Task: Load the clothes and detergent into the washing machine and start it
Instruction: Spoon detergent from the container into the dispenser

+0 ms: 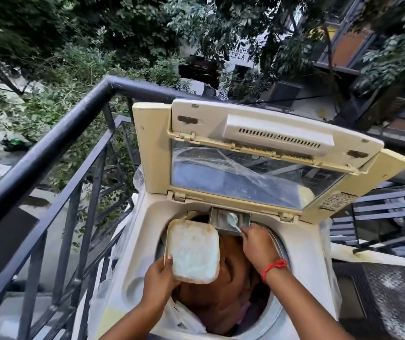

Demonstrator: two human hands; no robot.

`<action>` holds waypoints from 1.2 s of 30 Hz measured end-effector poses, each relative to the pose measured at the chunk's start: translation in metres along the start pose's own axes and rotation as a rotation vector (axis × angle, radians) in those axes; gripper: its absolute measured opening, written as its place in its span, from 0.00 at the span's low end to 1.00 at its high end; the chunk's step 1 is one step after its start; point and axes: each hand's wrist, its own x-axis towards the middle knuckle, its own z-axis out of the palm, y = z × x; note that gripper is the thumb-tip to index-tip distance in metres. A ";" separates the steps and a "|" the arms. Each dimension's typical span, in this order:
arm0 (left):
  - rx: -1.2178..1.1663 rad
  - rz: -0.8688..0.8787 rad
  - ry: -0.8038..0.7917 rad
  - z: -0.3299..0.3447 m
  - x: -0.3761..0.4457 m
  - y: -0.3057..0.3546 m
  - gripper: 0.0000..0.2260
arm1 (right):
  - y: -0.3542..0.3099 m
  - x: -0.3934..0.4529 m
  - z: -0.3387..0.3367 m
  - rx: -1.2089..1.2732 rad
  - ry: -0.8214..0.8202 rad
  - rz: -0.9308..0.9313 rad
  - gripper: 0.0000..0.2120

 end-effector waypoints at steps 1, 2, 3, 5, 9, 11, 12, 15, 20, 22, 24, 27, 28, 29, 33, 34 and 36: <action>-0.009 -0.002 -0.002 0.000 0.000 0.000 0.12 | 0.001 0.002 0.000 -0.099 -0.013 -0.062 0.09; -0.017 -0.006 0.000 0.000 0.000 0.001 0.12 | 0.002 0.003 0.001 -0.185 -0.026 -0.109 0.09; -0.023 -0.008 0.002 0.000 0.000 0.002 0.12 | 0.002 0.004 0.000 -0.247 -0.045 -0.149 0.09; -0.020 -0.008 0.006 0.002 0.001 0.003 0.13 | 0.001 0.005 0.000 -0.335 -0.027 -0.223 0.07; -0.043 -0.006 -0.006 0.006 -0.001 0.008 0.12 | 0.010 0.009 -0.001 -0.400 0.058 -0.342 0.08; -0.041 -0.001 -0.011 0.008 -0.001 0.009 0.12 | 0.015 0.011 -0.003 -0.401 0.085 -0.364 0.07; -0.035 0.001 -0.011 0.009 -0.001 0.008 0.13 | 0.016 0.011 -0.004 -0.375 0.087 -0.357 0.08; -0.031 -0.013 -0.023 0.013 -0.001 0.006 0.12 | 0.015 0.008 -0.006 -0.150 0.083 -0.254 0.11; -0.035 -0.037 -0.079 0.030 -0.007 0.008 0.11 | -0.002 -0.032 -0.027 0.286 0.187 -0.067 0.07; -0.054 -0.054 -0.120 0.042 -0.013 0.011 0.10 | -0.009 -0.054 -0.035 0.319 0.199 -0.112 0.07; -0.051 -0.055 -0.162 0.057 -0.021 0.014 0.11 | -0.008 -0.078 -0.037 0.225 0.191 -0.217 0.10; -0.026 -0.040 -0.240 0.083 -0.036 0.017 0.12 | 0.002 -0.107 -0.037 -0.055 0.221 -0.411 0.16; -0.012 -0.035 -0.260 0.094 -0.040 0.018 0.12 | 0.008 -0.116 -0.039 -0.094 0.230 -0.428 0.16; -0.002 -0.029 -0.274 0.103 -0.045 0.017 0.13 | 0.017 -0.124 -0.039 -0.111 0.238 -0.419 0.16; 0.031 -0.006 -0.375 0.145 -0.069 0.018 0.13 | 0.061 -0.153 -0.047 -0.070 0.251 -0.274 0.14; 0.028 -0.003 -0.402 0.158 -0.075 0.016 0.14 | 0.072 -0.161 -0.052 -0.054 0.264 -0.237 0.13; -0.006 -0.030 -0.453 0.182 -0.089 0.014 0.14 | 0.093 -0.176 -0.062 -0.032 0.294 -0.173 0.11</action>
